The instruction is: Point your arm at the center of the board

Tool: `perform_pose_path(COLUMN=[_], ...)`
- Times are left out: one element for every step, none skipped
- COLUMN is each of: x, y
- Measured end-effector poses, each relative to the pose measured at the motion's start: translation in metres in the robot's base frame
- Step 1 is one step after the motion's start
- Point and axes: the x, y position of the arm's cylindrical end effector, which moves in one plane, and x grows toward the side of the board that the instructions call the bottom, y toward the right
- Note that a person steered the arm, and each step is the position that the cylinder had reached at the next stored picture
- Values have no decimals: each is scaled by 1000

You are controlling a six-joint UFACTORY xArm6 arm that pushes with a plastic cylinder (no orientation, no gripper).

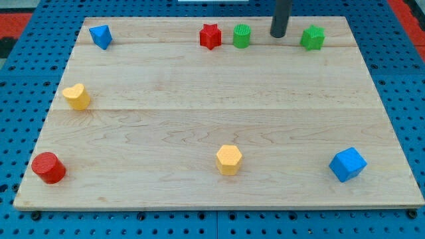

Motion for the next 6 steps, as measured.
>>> perform_pose_path(x=[0, 0, 2, 39, 96, 140], y=[-30, -52, -64, -52, -64, -128])
